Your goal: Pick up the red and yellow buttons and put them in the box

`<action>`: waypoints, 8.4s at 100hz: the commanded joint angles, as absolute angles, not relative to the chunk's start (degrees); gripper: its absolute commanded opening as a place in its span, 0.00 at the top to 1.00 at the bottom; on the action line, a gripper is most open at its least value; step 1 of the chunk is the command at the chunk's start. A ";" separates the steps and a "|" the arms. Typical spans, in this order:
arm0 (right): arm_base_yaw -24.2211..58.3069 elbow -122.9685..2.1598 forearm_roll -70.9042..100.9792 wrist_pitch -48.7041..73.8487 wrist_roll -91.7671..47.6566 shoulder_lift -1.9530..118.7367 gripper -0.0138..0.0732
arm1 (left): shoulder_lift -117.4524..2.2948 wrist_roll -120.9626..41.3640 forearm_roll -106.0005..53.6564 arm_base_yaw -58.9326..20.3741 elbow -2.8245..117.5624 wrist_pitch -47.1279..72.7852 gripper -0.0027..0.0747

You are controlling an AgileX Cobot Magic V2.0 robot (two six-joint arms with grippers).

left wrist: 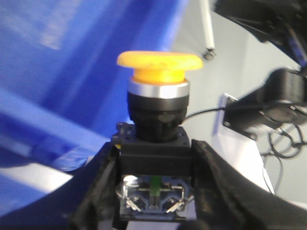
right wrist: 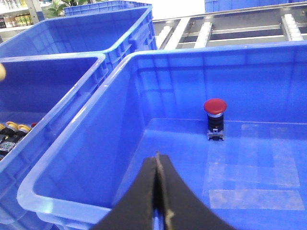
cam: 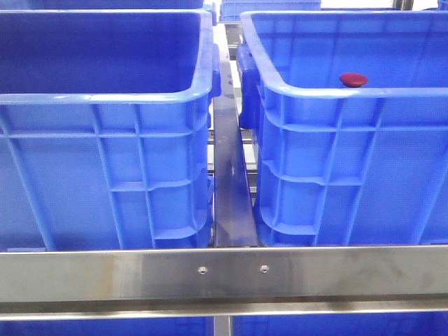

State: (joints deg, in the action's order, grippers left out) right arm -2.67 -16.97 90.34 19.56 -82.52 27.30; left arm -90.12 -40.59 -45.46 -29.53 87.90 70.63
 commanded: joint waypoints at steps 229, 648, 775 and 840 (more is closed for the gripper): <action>8.06 -41.74 105.84 54.62 -56.16 65.66 0.12 | -88.50 -40.82 -49.61 -32.00 89.78 67.93 0.86; -8.57 -73.41 105.08 25.04 -95.65 102.90 0.30 | -88.64 -41.68 -47.43 -32.00 89.78 68.92 0.07; -8.51 -42.08 101.27 20.66 -95.71 56.54 0.91 | -77.67 -14.99 -21.49 -32.00 80.15 59.67 0.99; -3.27 -30.57 101.27 13.83 -95.71 32.01 0.91 | -38.30 -12.64 -16.03 -32.00 42.54 29.15 0.99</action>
State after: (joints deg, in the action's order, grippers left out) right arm -3.27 -31.04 100.21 10.96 -95.14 35.32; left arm -43.25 -13.25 -15.15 -31.54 44.91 36.16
